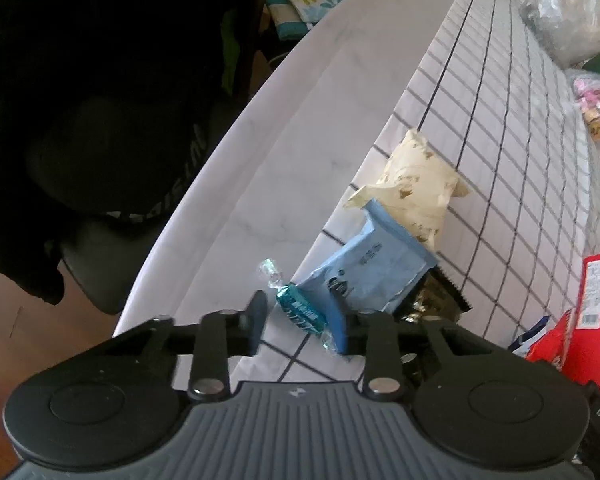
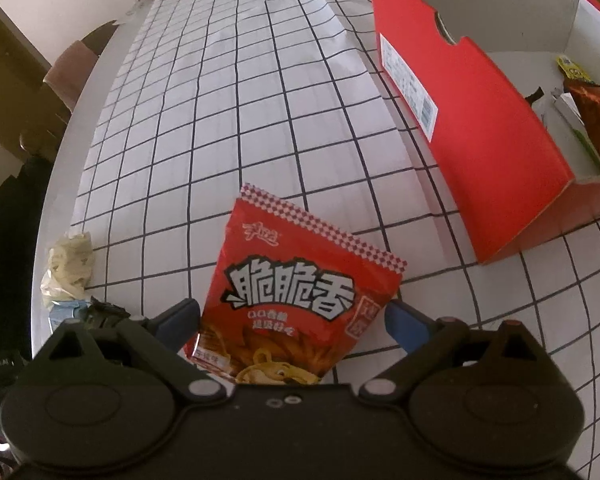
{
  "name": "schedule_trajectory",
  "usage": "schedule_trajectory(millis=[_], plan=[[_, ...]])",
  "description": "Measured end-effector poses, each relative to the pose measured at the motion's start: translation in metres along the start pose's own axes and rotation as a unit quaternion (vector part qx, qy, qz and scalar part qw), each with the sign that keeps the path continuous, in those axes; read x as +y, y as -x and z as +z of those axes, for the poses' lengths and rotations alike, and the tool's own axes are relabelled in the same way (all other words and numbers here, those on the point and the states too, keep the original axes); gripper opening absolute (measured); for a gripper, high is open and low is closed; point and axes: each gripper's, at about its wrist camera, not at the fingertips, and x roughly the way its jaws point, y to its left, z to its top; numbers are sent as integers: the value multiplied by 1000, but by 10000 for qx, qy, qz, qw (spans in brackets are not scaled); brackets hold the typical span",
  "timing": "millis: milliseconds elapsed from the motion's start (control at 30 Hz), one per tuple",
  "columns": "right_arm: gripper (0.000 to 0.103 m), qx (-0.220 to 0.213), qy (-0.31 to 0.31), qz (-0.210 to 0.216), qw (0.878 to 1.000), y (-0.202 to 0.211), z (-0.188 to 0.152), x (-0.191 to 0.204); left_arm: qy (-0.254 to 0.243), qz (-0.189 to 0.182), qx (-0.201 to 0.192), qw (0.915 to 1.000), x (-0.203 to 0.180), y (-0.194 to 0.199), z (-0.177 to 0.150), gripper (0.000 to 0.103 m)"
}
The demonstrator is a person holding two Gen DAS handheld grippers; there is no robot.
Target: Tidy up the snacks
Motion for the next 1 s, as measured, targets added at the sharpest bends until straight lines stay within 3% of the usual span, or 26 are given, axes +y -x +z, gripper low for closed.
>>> schedule_trajectory(millis=[133,367,767,1000], plan=[[90,28,-6,47,10000,-1,-1,0,-27,9,4,10000,3,-1,-1,15],[77,-4,123,120,9999,4,-8,2,-89,-90,28,9999,7,-1,-4,12],[76,-78,132,328,9993,32,-21,-9,-343,-226,-64,9991,9,13,-11,11],[77,-287,128,496,9983,67,-22,-23,-669,-313,-382,9965,-2,38,-19,11]])
